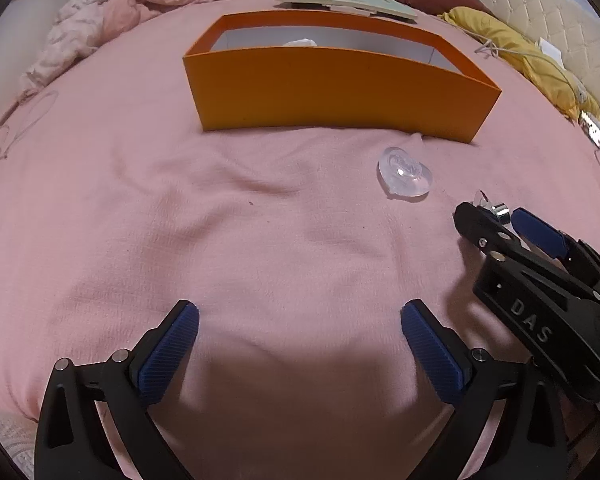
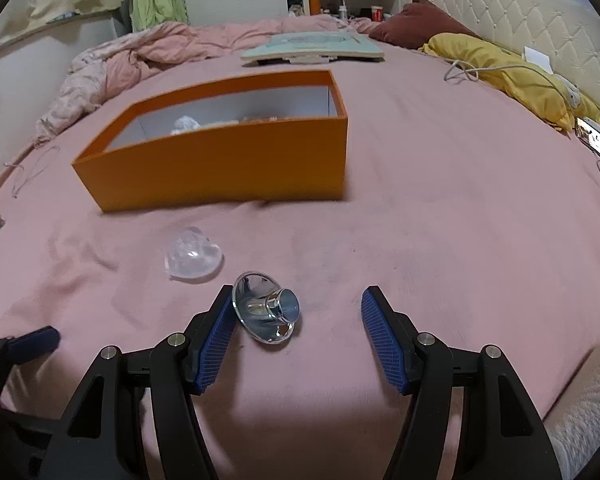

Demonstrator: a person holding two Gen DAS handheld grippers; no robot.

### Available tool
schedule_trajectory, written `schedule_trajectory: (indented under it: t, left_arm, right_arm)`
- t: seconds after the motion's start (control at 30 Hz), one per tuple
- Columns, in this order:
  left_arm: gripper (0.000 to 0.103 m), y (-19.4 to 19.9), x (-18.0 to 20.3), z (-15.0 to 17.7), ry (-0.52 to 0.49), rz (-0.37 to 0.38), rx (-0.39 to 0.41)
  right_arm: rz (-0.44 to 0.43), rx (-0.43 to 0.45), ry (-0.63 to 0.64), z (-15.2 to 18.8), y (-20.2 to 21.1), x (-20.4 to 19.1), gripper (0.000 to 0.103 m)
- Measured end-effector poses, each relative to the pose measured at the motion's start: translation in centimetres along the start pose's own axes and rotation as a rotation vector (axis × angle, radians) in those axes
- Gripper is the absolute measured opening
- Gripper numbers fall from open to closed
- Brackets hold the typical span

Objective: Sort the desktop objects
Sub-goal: 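Lower the right tool to the metal piece on the bedspread and grasp it, then grasp the clear plastic heart with left tool while right tool holds the metal piece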

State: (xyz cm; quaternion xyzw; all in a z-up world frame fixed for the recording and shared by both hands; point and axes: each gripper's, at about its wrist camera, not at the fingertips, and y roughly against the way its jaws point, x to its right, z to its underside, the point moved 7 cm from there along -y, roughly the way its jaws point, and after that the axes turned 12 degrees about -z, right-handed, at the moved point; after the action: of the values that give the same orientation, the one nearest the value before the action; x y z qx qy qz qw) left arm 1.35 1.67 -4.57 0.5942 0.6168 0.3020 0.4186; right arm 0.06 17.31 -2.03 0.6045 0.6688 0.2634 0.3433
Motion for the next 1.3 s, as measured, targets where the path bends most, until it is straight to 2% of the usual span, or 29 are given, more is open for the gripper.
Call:
schedule_trajectory:
  t: [0.2,0.27,0.3,0.33,0.53,0.6,0.7,0.8,0.9,1.0,1.13,1.2,1.3]
  left_arm:
    - [0.102,0.0,0.0,0.0,-0.003,-0.005,0.004]
    - [0.102,0.0,0.0,0.0,-0.002,-0.004,0.005]
    - [0.102,0.0,0.0,0.0,-0.002,-0.004,0.005]
    - [0.102,0.0,0.0,0.0,-0.001,-0.004,0.006]
    - [0.102,0.0,0.0,-0.4,0.016,0.012,0.013]
    - [0.101,0.7,0.0,-0.9,0.038,0.062,0.037]
    - [0.092,2.3,0.4,-2.0,0.049,0.135,0.122]
    - [0.088,2.4,1.1,-3.0,0.017,0.126,0.169]
    - [0.072,1.2,2.5,-4.4,-0.017,0.161,0.162]
    - [0.072,0.1,4.1,-5.5,-0.041,0.175,0.165]
    - [0.072,-0.5,6.5,-6.4,-0.142,0.144,0.25]
    - [0.072,-1.3,7.3,-6.7,-0.179,0.14,0.231]
    - [0.073,-2.8,7.4,-7.1,-0.17,0.186,0.171]
  right_arm:
    - [0.002,0.006,0.022,0.1,-0.3,0.1,0.065]
    - [0.003,0.006,0.028,0.0,-0.3,0.2,0.061]
    - [0.008,0.008,0.026,0.0,-0.2,0.3,0.042]
    - [0.005,0.009,0.014,-0.1,-0.1,0.6,0.031]
    - [-0.035,0.033,-0.095,-0.6,1.1,2.1,0.031]
    - [-0.038,0.051,-0.115,-0.8,1.5,2.4,0.031]
    - [-0.038,0.078,-0.147,-1.2,2.2,2.9,0.031]
    - [-0.042,0.107,-0.177,-1.8,3.1,3.4,0.031]
    - [-0.054,0.136,-0.179,-2.5,4.2,3.4,0.031]
    - [-0.057,0.157,-0.159,-3.0,4.7,3.0,0.031]
    - [-0.072,0.157,-0.155,-3.2,4.7,2.7,0.031]
    - [-0.075,0.155,-0.158,-3.3,4.7,2.8,0.031]
    - [-0.072,0.151,-0.159,-3.3,4.5,2.9,0.03]
